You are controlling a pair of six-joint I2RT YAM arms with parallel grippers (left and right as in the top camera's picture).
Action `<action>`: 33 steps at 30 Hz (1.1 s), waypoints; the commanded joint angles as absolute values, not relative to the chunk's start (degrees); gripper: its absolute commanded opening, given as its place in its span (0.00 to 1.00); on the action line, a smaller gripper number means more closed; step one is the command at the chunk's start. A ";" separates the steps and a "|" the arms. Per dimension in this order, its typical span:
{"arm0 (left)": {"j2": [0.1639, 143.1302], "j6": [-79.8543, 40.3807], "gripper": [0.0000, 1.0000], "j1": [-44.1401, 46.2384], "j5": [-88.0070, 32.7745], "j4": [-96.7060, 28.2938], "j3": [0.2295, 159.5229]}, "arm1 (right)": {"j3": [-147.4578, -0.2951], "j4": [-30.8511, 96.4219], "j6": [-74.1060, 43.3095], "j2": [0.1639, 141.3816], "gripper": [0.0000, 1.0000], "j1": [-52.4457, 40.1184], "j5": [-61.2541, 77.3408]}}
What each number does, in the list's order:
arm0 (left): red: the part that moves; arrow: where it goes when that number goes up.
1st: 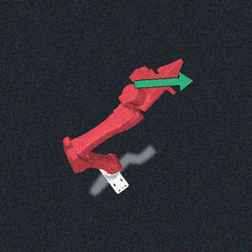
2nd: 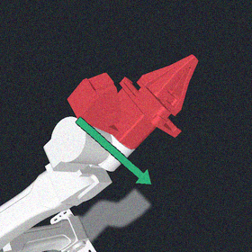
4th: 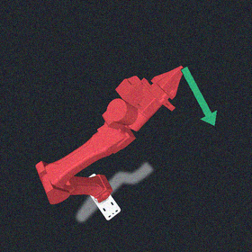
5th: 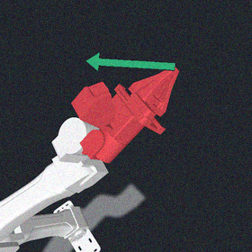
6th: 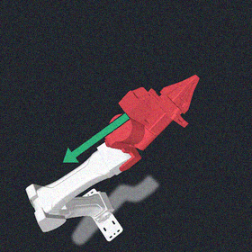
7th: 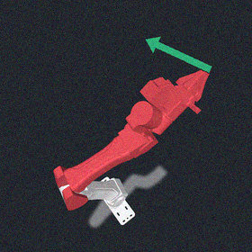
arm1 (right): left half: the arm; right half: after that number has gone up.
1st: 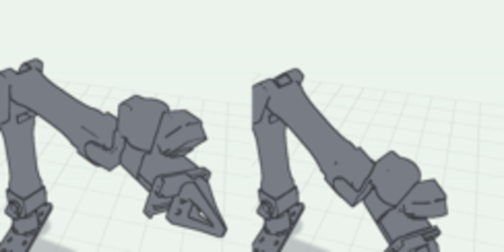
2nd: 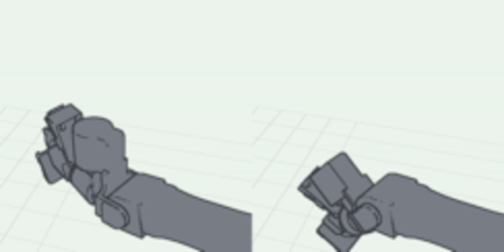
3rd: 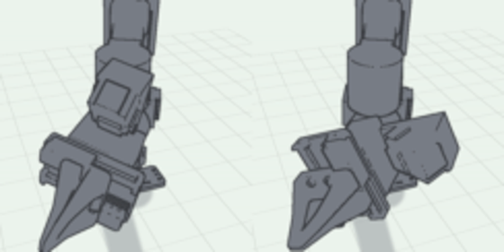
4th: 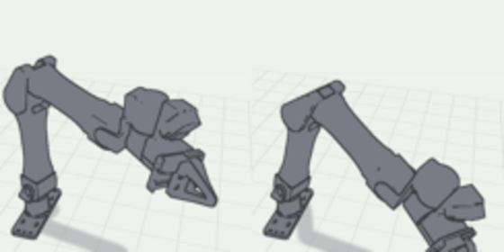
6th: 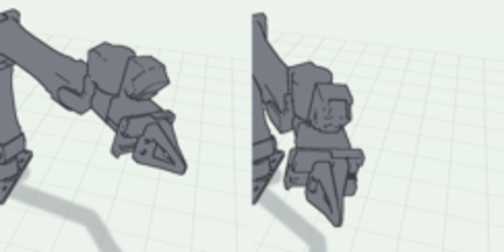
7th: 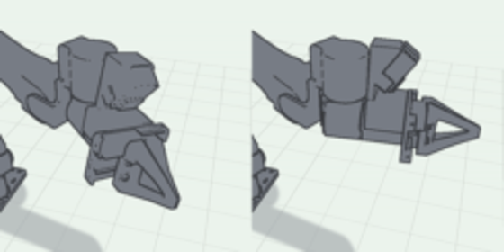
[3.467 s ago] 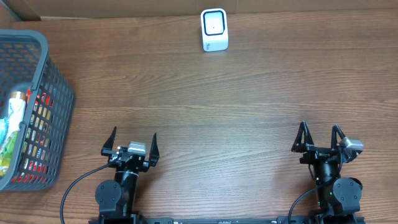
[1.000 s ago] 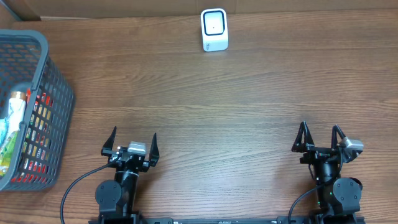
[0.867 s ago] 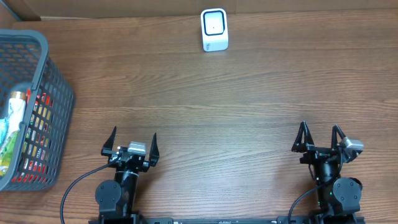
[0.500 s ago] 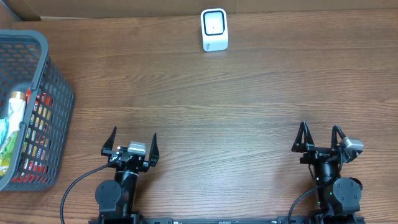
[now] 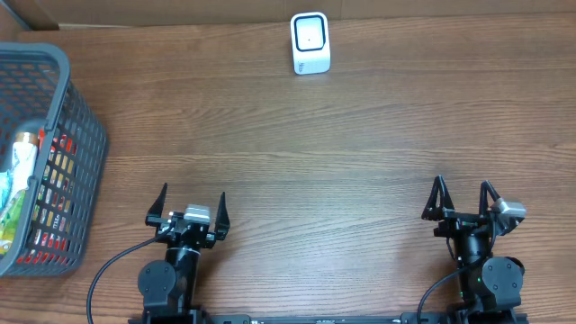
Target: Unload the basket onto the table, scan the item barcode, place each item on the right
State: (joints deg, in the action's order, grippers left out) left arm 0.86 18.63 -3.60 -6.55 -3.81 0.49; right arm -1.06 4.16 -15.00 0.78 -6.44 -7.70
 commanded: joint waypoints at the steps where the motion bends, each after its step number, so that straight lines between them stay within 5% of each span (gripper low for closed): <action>1: 0.27 17.80 1.00 -3.38 -5.58 -4.08 0.27 | -0.47 3.99 -14.76 0.16 1.00 -6.74 -7.29; 15: 0.36 0.45 1.00 -3.38 -6.76 -2.55 1.78 | -1.91 6.81 -14.98 0.16 1.00 -6.74 0.19; 33: 2.72 -4.75 1.00 -3.38 -13.04 -6.17 14.79 | -18.52 22.11 -14.94 0.56 1.00 -6.74 0.16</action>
State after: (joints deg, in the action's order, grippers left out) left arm 1.26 -3.31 -3.60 -10.57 -6.24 11.53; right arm -14.46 21.58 -15.00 0.73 -6.44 -0.19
